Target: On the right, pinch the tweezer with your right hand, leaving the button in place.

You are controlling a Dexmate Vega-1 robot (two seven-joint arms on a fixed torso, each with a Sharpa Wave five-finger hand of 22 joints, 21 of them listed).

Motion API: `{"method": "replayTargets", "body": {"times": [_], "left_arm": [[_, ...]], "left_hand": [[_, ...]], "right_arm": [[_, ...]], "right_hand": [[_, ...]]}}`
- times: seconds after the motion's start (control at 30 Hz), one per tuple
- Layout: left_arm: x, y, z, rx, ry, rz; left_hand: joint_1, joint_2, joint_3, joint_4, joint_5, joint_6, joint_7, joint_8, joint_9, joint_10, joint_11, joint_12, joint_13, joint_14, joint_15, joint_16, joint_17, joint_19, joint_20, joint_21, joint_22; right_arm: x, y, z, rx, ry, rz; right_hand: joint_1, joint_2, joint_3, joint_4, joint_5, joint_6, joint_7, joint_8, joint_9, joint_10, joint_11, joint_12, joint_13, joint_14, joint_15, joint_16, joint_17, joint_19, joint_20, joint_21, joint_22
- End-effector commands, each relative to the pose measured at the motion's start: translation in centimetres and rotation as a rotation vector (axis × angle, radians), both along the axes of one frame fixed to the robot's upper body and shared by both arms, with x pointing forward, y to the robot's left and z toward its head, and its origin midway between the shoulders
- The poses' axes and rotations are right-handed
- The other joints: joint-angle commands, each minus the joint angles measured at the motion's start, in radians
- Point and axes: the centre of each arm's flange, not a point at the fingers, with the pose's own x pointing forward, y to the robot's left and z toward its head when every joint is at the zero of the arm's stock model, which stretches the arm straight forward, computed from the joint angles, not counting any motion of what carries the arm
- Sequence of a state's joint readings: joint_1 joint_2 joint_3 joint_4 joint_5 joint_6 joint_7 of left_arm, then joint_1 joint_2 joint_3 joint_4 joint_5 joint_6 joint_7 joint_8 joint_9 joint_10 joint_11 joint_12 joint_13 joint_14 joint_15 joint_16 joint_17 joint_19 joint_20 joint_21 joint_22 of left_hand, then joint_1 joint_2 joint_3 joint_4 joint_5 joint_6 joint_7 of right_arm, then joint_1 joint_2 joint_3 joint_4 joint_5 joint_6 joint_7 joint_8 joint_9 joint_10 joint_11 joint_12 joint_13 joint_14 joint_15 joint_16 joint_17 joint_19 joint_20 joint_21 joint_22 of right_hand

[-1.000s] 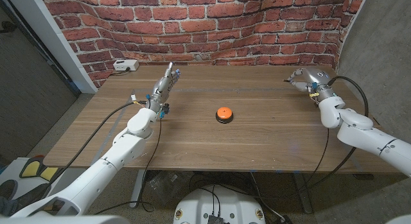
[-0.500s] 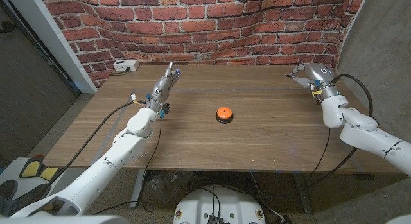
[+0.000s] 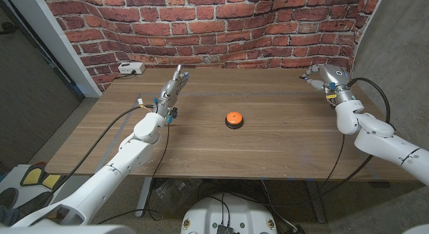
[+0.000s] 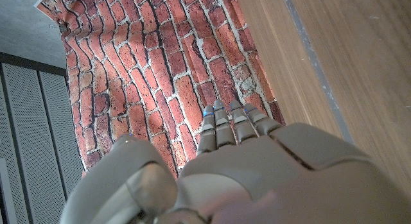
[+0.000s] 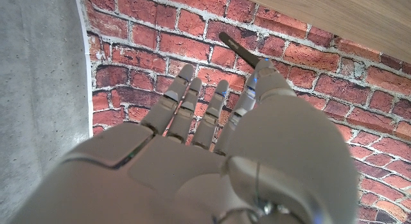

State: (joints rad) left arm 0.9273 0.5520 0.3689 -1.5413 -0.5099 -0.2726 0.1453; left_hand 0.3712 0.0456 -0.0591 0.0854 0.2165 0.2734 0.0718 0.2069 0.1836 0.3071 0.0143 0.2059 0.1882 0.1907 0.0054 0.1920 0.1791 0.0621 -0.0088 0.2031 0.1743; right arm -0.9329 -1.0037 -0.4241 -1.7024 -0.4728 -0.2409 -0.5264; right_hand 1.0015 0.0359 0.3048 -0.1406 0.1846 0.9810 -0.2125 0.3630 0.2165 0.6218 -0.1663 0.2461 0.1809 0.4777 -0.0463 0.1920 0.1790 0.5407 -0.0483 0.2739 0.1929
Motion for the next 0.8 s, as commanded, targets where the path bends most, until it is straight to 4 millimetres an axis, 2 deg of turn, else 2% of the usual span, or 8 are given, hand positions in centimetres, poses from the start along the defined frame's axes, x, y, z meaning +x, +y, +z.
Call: {"method": "replayTargets", "body": {"times": [0.03,0.8], "left_arm": [[0.07,-0.13,0.07,0.002,-0.004,-0.001],[-0.13,-0.03,-0.02,0.005,-0.003,-0.004]], "left_hand": [[-0.004,0.003,-0.004,0.004,0.001,0.008,-0.001,-0.003,0.005,0.007,0.003,0.0,0.003,0.01,-0.001,-0.003,0.003,0.001,0.008,-0.002,0.006],[-0.002,0.005,-0.008,0.004,0.001,0.01,-0.002,-0.003,0.005,0.008,0.002,0.0,0.003,0.011,-0.002,-0.003,0.003,0.0,0.008,-0.003,0.006]], "right_arm": [[-0.2,-0.04,-0.12,-0.002,-0.027,-0.004],[-0.8,0.13,-0.27,0.005,-0.053,0.0]], "right_hand": [[-0.001,0.004,-0.003,-0.004,0.003,0.01,-0.001,0.007,0.005,0.012,-0.008,0.003,0.003,0.01,-0.07,0.002,0.003,0.009,-0.064,0.006,0.006],[0.005,0.014,0.004,-0.005,0.002,0.061,0.001,0.025,0.006,0.032,-0.011,0.003,0.003,0.035,-0.076,0.004,0.005,0.024,-0.07,0.014,0.009]]}}
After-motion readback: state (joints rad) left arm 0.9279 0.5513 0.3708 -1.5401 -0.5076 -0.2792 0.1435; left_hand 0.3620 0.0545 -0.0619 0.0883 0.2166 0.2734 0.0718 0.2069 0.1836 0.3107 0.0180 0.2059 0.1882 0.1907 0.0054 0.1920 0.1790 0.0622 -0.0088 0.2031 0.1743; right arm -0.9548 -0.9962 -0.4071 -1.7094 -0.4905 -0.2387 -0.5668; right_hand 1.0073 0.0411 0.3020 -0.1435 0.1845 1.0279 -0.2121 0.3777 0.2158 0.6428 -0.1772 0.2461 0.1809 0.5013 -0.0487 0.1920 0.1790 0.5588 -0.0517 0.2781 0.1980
